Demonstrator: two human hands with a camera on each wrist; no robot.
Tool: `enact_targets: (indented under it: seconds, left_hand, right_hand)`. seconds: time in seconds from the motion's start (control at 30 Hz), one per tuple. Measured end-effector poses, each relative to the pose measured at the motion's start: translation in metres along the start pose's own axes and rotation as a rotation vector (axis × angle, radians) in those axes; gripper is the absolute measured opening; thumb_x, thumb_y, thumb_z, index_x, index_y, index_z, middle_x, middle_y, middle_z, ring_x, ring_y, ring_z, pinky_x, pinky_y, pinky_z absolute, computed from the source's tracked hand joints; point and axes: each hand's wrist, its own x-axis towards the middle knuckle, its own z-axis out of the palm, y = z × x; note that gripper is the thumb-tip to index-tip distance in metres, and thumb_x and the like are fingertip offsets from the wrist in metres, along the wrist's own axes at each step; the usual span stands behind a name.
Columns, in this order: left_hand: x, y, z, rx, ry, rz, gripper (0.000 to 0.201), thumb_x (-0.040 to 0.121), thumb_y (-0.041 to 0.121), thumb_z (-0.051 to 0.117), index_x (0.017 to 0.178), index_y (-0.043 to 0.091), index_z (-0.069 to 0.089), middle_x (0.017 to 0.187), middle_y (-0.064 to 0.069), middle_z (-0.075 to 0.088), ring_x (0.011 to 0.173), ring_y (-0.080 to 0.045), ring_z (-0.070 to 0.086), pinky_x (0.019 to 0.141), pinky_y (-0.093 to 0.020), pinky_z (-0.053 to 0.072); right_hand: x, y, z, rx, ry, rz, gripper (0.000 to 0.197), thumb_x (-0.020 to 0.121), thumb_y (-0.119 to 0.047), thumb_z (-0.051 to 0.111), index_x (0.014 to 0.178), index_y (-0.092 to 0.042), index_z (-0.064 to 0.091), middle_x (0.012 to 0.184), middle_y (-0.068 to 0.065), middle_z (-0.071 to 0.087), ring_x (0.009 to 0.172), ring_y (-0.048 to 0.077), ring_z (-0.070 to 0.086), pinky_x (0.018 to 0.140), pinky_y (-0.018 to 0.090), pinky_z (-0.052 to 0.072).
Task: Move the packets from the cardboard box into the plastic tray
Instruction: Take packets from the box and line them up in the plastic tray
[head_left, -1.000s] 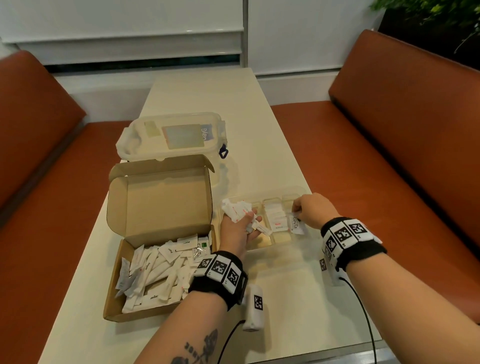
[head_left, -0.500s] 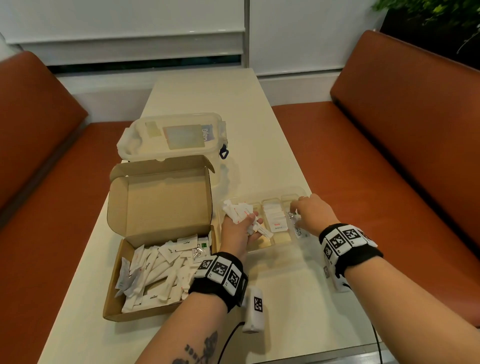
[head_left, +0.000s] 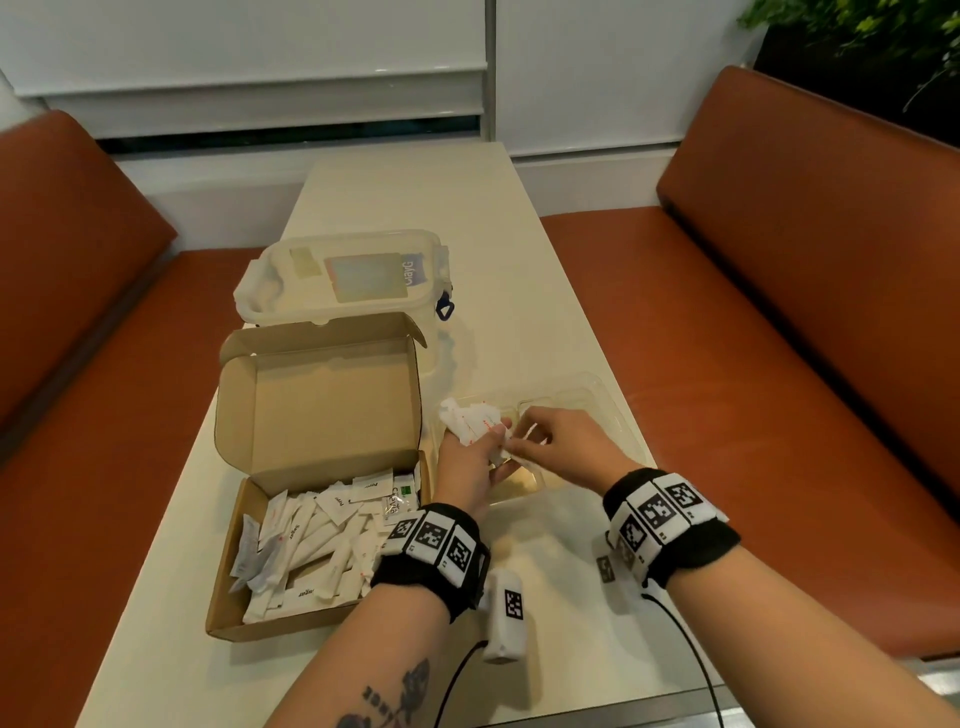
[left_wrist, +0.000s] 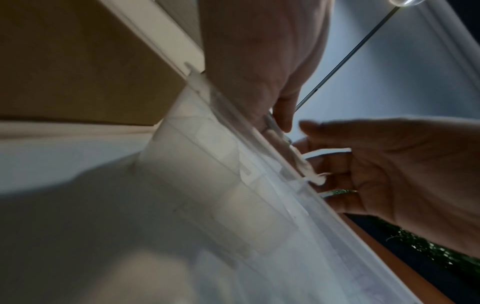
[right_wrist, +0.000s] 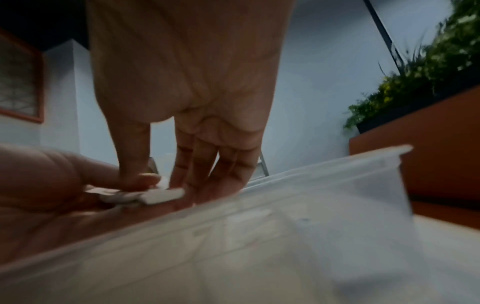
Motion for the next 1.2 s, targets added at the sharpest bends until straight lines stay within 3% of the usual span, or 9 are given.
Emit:
enact_targets:
  seconds: [0.13,0.33,0.43,0.53,0.77,0.93,1.03,1.13,1.2]
  left_hand:
    - [-0.001,0.005,-0.004,-0.010,0.040,0.009,0.017,0.093,0.003,0.052,0.105,0.014,0.056,0.099,-0.005,0.068,0.085,-0.019,0.067,0.060,-0.029,0.059]
    - [-0.009,0.016,-0.007,-0.021,0.052,0.037,0.025,0.095,0.001,0.049,0.117,0.013,0.048,0.103,-0.008,0.066,0.096,-0.029,0.065,0.065,-0.034,0.059]
    - [-0.011,0.025,-0.010,-0.016,0.092,0.079,0.030,0.095,0.001,0.049,0.122,0.013,0.045,0.107,-0.010,0.064,0.103,-0.028,0.062,0.074,-0.039,0.056]
    - [-0.011,0.033,-0.017,-0.044,0.139,0.121,0.033,0.094,0.001,0.049,0.125,0.013,0.044,0.102,-0.009,0.066,0.100,-0.025,0.062,0.076,-0.040,0.055]
    - [-0.013,0.042,-0.035,-0.083,0.286,0.238,0.033,0.095,0.002,0.048,0.127,0.010,0.044,0.101,-0.008,0.063,0.086,-0.017,0.064,0.062,-0.029,0.058]
    - [-0.018,0.047,-0.044,-0.053,0.254,0.195,0.029,0.097,0.002,0.044,0.125,0.011,0.044,0.093,-0.007,0.061,0.074,-0.016,0.064,0.063,-0.031,0.058]
    - [-0.023,0.050,-0.042,-0.027,0.155,0.138,0.029,0.098,0.005,0.043,0.126,0.010,0.043,0.101,-0.010,0.061,0.083,-0.021,0.065,0.066,-0.032,0.058]
    - [-0.025,0.055,-0.045,-0.050,0.151,0.118,0.032,0.099,0.006,0.044,0.130,0.007,0.042,0.117,-0.017,0.058,0.101,-0.030,0.063,0.069,-0.035,0.058]
    - [-0.025,0.058,-0.048,-0.065,0.147,0.118,0.032,0.099,0.006,0.043,0.131,0.008,0.040,0.114,-0.016,0.060,0.104,-0.030,0.062,0.066,-0.033,0.060]
  right_hand:
    - [-0.002,-0.004,0.007,0.208,-0.035,0.042,0.023,0.078,-0.021,0.075,0.097,-0.018,0.062,0.078,-0.001,0.068,0.070,0.009,0.062,0.066,0.021,0.048]
    - [-0.002,-0.005,0.011,0.446,0.009,0.058,0.018,0.077,-0.006,0.075,0.092,-0.009,0.067,0.073,0.002,0.067,0.063,0.010,0.064,0.061,0.015,0.053]
    - [0.001,-0.009,0.011,0.486,0.079,0.057,0.014,0.077,-0.002,0.074,0.088,-0.008,0.068,0.071,0.001,0.066,0.060,0.007,0.060,0.059,0.012,0.050]
    - [0.002,-0.014,0.013,0.500,0.122,0.051,0.012,0.077,-0.002,0.072,0.085,-0.010,0.069,0.071,0.000,0.066,0.060,0.007,0.058,0.061,0.016,0.050]
    - [0.000,-0.026,0.011,0.733,0.209,0.039,0.019,0.077,0.005,0.065,0.080,-0.013,0.069,0.077,0.004,0.064,0.069,0.019,0.065,0.078,0.033,0.058]
    - [0.003,-0.040,0.014,0.626,0.367,-0.050,0.022,0.075,-0.002,0.071,0.073,-0.024,0.071,0.085,-0.002,0.066,0.073,0.006,0.062,0.070,0.018,0.050]
    - [0.003,-0.049,0.023,0.536,0.296,-0.122,0.017,0.075,0.002,0.071,0.078,-0.015,0.074,0.091,0.000,0.063,0.086,0.010,0.059,0.078,0.017,0.047]
    - [0.001,-0.054,0.032,0.518,0.199,-0.150,0.016,0.075,0.005,0.071,0.080,-0.010,0.075,0.091,-0.003,0.066,0.089,0.008,0.060,0.075,0.007,0.043]
    - [0.000,-0.055,0.035,0.508,0.153,-0.156,0.017,0.075,0.005,0.071,0.080,-0.010,0.075,0.093,-0.004,0.068,0.089,0.006,0.061,0.075,0.007,0.044]
